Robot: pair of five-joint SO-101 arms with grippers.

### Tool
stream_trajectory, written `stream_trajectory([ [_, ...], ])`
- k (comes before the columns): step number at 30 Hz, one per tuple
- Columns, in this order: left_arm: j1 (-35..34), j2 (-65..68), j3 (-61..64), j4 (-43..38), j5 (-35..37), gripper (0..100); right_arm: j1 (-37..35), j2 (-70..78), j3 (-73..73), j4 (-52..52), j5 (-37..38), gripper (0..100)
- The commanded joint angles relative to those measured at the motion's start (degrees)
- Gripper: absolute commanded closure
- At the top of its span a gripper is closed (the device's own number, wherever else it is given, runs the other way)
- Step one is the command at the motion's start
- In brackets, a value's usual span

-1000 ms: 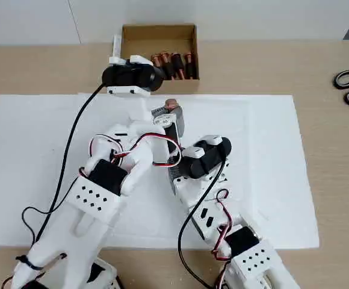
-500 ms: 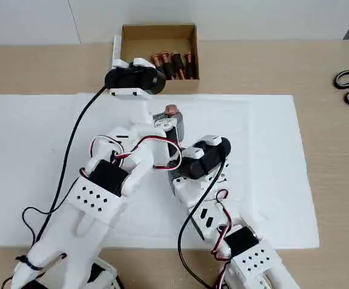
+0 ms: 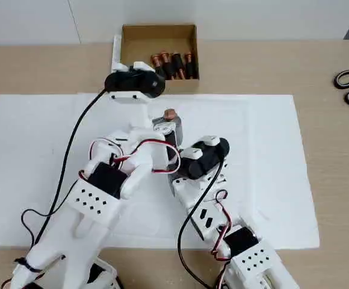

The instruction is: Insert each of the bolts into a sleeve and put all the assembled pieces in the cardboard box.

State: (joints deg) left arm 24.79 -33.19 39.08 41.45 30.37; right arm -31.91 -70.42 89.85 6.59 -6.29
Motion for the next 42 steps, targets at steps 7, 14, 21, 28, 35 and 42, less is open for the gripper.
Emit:
stream_trajectory([
  [7,4.13,-1.76,2.59,0.62,-2.73,99,0.04,-1.19,-0.62,-1.27,0.7,99.5],
  [14,4.48,-1.76,3.03,0.79,-3.16,99,0.04,-1.19,-0.62,-1.27,0.7,99.5],
  [21,4.48,-1.41,6.37,0.53,-3.16,99,0.04,-1.19,-0.62,-1.27,0.7,99.5],
  [28,4.66,-1.41,6.99,0.62,-3.16,99,0.04,-1.19,-0.62,-1.27,0.7,99.5],
  [35,4.75,-1.41,8.57,0.62,-3.16,99,0.04,-1.19,-0.62,-1.19,0.79,99.5],
  [42,4.75,-1.67,8.84,0.62,-3.16,99,0.04,-1.19,-0.62,-1.19,0.79,99.5],
])
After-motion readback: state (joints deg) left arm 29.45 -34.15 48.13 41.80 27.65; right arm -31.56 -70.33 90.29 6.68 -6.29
